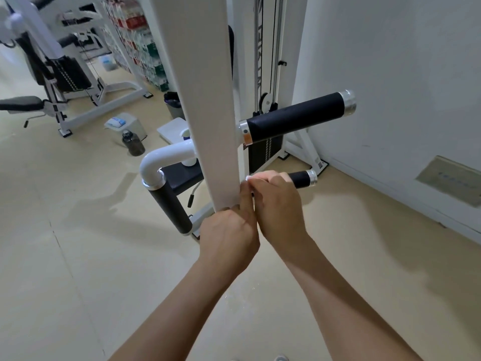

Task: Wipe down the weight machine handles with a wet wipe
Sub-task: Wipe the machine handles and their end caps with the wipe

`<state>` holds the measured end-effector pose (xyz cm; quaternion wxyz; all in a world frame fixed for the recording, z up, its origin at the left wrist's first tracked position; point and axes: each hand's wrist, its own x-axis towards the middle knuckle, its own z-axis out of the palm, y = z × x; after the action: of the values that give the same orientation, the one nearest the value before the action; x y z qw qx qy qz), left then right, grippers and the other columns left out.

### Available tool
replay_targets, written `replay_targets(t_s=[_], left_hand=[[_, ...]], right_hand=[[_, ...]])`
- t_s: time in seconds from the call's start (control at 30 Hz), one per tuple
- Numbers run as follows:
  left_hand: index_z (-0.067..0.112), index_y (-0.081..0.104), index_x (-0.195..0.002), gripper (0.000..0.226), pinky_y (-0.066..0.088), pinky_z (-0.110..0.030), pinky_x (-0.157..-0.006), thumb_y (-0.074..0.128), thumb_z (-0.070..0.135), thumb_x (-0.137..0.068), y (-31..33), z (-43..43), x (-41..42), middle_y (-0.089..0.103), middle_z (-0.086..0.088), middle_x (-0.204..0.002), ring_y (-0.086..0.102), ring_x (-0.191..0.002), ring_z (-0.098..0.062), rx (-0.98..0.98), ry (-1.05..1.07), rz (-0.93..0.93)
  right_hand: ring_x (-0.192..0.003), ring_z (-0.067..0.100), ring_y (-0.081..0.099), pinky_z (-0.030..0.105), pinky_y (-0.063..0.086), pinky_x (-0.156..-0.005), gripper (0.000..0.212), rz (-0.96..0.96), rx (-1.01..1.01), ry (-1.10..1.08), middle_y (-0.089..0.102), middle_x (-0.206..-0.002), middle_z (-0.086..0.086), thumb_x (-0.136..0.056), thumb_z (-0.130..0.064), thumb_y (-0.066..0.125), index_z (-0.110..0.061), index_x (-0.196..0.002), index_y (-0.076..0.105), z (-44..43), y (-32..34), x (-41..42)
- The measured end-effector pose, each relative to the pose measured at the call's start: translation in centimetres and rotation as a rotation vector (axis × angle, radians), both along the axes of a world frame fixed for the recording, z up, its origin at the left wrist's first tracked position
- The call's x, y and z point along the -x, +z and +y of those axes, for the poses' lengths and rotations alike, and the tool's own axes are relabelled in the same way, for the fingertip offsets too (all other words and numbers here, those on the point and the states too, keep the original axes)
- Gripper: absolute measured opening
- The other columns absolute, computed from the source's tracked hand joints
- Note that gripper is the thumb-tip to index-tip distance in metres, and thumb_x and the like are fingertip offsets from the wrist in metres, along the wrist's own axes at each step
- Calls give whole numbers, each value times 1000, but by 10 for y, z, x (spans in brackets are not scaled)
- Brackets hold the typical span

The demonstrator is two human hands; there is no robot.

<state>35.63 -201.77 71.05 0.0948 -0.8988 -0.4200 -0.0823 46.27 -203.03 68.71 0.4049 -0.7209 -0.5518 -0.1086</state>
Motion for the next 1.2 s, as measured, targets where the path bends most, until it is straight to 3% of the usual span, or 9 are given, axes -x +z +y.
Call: replay_targets(t_s=[0.23,0.33,0.4,0.6,0.7,0.8,0.93,1.07,1.2], left_hand=[[7,68,-114,65,18,-21,-40,88,19,-53,-4,16,3,54,-5,-47,45,-30,-24,-76,-61,38],[22,42,-135,54,28,-29,-47,61,36,-86,8,20,0,62,-4,-69,59,-55,-30,-32,-20,57],[30,25,-136,43,31,-31,-54,40,36,-96,5,21,-4,54,-1,-76,52,-64,-30,-16,-4,-9],[29,41,-121,24,30,-26,-53,38,33,-98,4,25,-12,44,3,-67,44,-58,-24,155,130,-156],[28,39,-126,29,38,-28,-56,38,34,-97,4,24,-9,58,0,-78,55,-66,-25,119,77,-124],[31,33,-132,38,35,-32,-53,44,28,-95,0,23,-9,57,-3,-73,53,-61,-30,71,87,-75],[31,34,-136,41,32,-31,-53,44,27,-96,-1,22,-9,60,-2,-74,51,-61,-29,65,88,-66],[29,35,-132,36,35,-31,-55,40,31,-96,2,21,-8,58,-2,-78,51,-64,-27,89,58,-72],[30,35,-134,41,31,-30,-52,45,24,-95,1,18,-7,45,1,-63,44,-56,-26,56,78,-27]], right_hand=[[-76,23,68,31,54,-77,15,-102,-172,-182,75,-89,11,-80,-1,62,-1,-90,74,-20,-1,-19],[-81,22,61,28,49,-78,25,-11,-115,-45,74,-100,4,-85,-8,51,-10,-97,74,-13,-10,2],[-77,26,61,30,52,-74,25,-10,-138,-50,74,-99,3,-86,-7,52,-10,-99,74,-17,-14,-4],[-70,24,59,35,54,-65,18,13,-128,-123,74,-86,5,-78,2,63,-9,-88,74,-6,-3,3],[-68,30,62,38,56,-63,21,11,-59,-26,74,-99,4,-79,3,67,-8,-97,73,-10,-11,7],[-79,22,69,34,58,-73,22,-70,-166,-231,75,-95,9,-74,7,75,-4,-93,74,-22,-8,-23],[-81,29,69,35,52,-87,28,-101,-90,-283,74,-98,12,-73,13,68,-3,-96,72,-11,-14,-19],[-70,28,55,31,50,-65,34,-39,14,-59,71,-106,1,-81,1,47,-13,-102,70,-9,-11,11],[-71,26,61,21,46,-68,28,-73,-42,-260,74,-99,3,-90,-4,52,-16,-107,70,-27,-13,-29]])
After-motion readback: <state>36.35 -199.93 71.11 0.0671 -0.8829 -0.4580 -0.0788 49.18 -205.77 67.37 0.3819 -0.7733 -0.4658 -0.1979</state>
